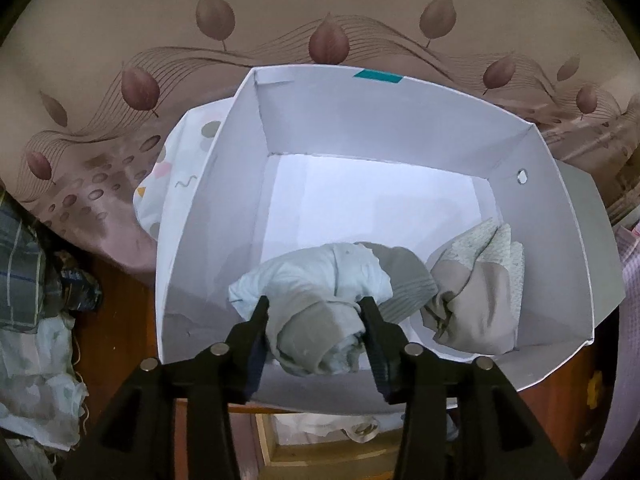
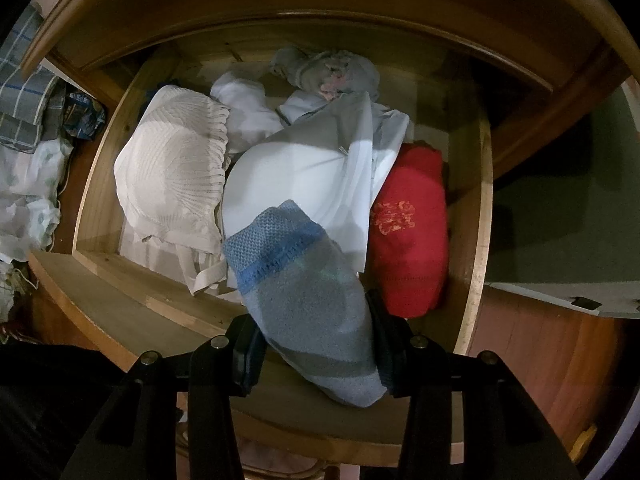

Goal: Take underwear out of drawer
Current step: 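Carry the light blue cloth into the white box and open the left gripper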

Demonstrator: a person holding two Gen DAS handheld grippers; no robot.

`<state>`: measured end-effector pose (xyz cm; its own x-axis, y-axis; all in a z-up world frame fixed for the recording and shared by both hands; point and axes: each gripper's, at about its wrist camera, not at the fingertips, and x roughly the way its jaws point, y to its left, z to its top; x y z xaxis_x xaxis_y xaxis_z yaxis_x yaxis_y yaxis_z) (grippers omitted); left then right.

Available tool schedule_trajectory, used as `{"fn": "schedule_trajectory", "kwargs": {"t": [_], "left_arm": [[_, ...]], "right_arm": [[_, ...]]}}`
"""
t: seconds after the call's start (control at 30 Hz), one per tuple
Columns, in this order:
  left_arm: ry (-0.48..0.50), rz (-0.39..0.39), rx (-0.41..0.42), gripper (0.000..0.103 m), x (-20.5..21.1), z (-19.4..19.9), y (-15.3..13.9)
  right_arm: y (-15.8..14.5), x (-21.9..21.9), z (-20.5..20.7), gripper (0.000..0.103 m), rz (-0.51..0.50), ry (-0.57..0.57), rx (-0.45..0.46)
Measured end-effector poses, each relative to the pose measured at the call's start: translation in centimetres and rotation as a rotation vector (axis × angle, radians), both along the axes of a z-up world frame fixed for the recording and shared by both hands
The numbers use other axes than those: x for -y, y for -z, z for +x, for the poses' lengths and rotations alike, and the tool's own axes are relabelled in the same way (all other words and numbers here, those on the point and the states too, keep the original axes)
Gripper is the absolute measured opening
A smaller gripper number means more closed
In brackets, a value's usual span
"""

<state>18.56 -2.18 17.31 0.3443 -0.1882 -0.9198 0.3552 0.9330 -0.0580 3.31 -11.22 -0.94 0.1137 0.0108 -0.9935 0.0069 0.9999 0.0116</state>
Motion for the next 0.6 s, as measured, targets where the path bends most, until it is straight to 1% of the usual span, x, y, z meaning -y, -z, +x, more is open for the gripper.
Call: {"fn": "schedule_trajectory", "kwargs": {"t": [0.1, 0.2, 0.33, 0.43, 0.6], "left_arm": [[-0.006, 0.004, 0.001, 0.047, -0.1, -0.2, -0.1], [-0.007, 0.025, 0.008, 0.048, -0.2, -0.4, -0.2], [-0.017, 0.025, 0.016, 0.055, -0.4, -0.6, -0.6], [-0.008, 0.020, 0.020, 0.057, -0.4, -0.9, -1.0], [0.017, 0.037, 0.048, 0.058, -0.1, -2.0, -2.0]], "right_arm": [[0.0, 0.1, 0.0, 0.043, 0.000, 0.000, 0.000], [0.0, 0.0, 0.0, 0.043, 0.001, 0.001, -0.001], [0.0, 0.0, 0.0, 0.043, -0.001, 0.001, -0.002], [0.0, 0.0, 0.0, 0.043, 0.000, 0.001, -0.002], [0.1, 0.0, 0.0, 0.043, 0.001, 0.001, -0.003]]}}
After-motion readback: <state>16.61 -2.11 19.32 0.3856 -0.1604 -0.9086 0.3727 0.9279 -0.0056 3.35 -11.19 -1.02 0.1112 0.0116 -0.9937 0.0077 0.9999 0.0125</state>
